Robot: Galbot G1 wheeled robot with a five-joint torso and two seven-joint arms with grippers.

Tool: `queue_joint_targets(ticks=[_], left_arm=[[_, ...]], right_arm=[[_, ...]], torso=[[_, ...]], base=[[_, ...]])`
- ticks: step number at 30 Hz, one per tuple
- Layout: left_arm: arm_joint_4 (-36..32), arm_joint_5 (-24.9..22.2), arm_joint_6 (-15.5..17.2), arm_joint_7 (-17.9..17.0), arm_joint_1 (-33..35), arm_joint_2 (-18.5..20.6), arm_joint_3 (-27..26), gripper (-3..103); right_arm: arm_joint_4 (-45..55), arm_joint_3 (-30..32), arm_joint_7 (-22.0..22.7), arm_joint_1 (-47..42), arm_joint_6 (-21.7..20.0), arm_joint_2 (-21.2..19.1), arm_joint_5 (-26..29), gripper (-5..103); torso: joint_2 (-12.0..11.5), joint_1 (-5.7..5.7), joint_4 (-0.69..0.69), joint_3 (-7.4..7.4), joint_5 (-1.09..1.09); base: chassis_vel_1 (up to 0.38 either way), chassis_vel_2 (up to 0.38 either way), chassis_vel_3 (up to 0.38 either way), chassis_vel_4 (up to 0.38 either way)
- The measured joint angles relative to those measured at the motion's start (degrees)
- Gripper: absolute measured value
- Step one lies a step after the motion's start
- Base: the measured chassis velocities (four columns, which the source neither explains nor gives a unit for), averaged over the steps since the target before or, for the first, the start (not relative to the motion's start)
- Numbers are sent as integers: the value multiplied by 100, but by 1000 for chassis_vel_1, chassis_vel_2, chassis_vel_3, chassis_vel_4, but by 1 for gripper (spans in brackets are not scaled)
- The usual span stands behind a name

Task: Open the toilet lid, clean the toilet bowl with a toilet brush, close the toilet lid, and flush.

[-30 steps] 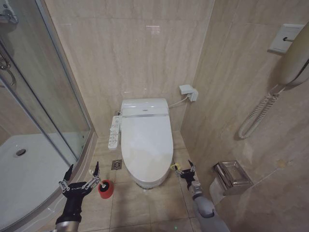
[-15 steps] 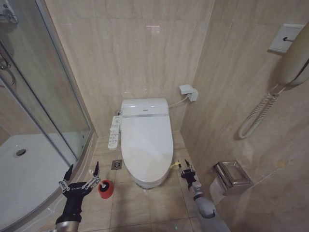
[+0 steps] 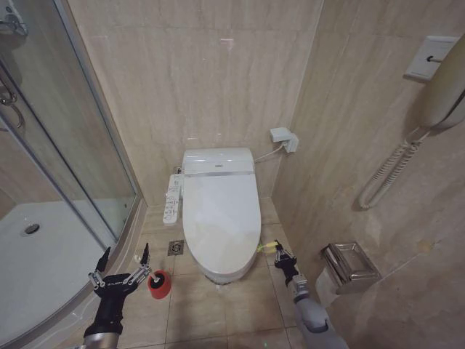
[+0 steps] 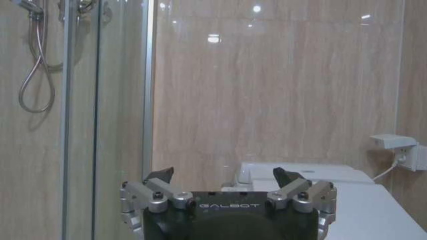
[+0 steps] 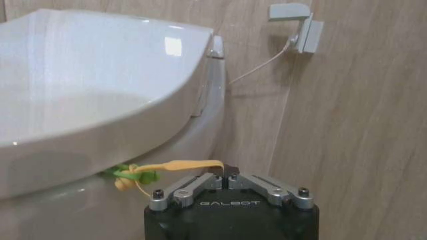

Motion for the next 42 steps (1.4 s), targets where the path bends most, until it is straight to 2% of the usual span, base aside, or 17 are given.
queue_joint_targets(ticks=[11,27,42], left_arm=[[0,0,0,0,0,0,0,100],[0,0,0,0,0,0,0,100],[0,0,0,0,0,0,0,100]], right_arm=[[1085,64,3,-513,-207,-268,484,1],[2972,243,454,-841,-468,-740,1049,1],[3569,396,524,-907,-497,-1040,1254,1]], torso=[[0,0,2,0,2],[0,0,1,0,-1],[0,0,-1,0,-1]], base=[[0,0,0,0],[0,0,0,0],[0,0,0,0]])
